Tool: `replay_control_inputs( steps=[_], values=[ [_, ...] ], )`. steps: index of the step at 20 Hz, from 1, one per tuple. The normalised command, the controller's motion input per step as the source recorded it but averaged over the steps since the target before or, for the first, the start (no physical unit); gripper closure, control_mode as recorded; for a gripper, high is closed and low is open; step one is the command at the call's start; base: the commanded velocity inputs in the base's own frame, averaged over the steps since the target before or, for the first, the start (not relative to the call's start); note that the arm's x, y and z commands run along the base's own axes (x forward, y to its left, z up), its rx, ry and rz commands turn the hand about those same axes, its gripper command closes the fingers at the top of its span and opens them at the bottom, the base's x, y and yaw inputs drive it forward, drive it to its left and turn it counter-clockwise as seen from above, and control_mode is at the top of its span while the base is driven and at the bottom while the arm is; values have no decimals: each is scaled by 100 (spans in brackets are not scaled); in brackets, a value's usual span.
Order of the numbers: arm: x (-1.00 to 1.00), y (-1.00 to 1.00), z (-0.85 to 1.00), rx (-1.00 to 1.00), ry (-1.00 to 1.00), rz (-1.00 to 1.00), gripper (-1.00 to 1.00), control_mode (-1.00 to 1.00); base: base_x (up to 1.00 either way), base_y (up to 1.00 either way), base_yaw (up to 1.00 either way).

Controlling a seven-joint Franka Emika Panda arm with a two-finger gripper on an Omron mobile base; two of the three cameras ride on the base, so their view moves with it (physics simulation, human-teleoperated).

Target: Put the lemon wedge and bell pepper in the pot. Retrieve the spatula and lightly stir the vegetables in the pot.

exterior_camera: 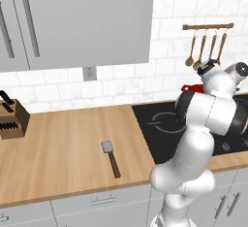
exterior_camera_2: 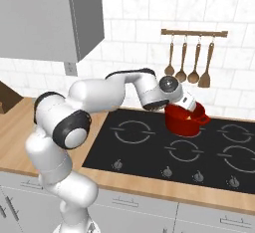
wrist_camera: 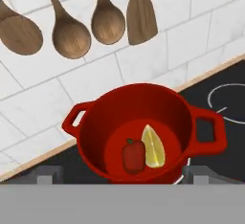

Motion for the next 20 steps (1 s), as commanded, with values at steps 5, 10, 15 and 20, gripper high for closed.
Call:
replay_control_inputs(
  steps=[5,10,15,20],
  values=[
    [-100,91,12,-7,4,9,-100,-100,0,0,0],
    [-100,100,0,-10,8,19,-100,-100,0,0,0],
    [-75,100,0,-16,16,32,-100,-100,0,0,0],
    [-24,100,0,-9,35,46,-100,-100,0,0,0]
  ],
)
